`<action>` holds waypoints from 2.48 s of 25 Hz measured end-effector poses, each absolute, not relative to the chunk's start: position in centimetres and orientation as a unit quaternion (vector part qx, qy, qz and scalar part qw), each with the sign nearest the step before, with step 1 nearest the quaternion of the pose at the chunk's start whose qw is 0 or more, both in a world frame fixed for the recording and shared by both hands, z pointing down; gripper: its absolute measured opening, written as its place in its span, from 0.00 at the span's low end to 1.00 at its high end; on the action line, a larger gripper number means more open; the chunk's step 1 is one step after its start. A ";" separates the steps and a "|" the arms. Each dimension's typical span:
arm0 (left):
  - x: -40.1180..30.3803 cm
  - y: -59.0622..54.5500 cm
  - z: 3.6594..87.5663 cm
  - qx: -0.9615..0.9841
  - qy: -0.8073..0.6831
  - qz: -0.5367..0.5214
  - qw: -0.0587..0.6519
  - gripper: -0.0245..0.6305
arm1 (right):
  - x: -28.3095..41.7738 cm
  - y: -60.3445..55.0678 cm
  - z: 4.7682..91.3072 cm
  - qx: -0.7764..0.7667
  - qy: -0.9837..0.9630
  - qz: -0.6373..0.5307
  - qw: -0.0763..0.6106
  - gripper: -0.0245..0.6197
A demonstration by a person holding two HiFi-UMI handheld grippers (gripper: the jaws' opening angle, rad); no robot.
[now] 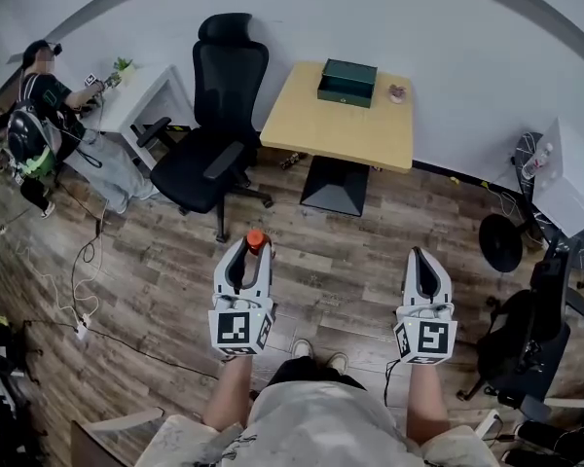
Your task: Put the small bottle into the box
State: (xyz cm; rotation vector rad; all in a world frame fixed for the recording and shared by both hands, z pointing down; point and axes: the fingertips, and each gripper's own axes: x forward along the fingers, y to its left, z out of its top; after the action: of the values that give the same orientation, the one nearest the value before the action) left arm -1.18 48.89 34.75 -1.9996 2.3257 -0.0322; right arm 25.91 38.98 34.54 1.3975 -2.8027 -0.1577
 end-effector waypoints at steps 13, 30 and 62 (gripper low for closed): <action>-4.2 49.6 34.2 -0.655 0.755 0.010 0.043 0.25 | 21.2 40.4 33.8 0.422 -0.904 -0.071 0.011 0.06; -11.8 50.7 34.3 -0.650 0.758 0.027 0.051 0.25 | 12.4 41.4 34.0 0.407 -0.908 -0.093 0.025 0.06; -13.5 33.5 35.3 -0.662 0.748 0.004 0.046 0.25 | 10.2 23.9 36.2 0.413 -0.908 -0.068 0.019 0.06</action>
State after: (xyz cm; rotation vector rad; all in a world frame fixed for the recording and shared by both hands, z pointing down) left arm -13.52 33.53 35.34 -2.0200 2.2843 0.0134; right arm 10.24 23.93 36.22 1.2832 -2.8175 -0.2112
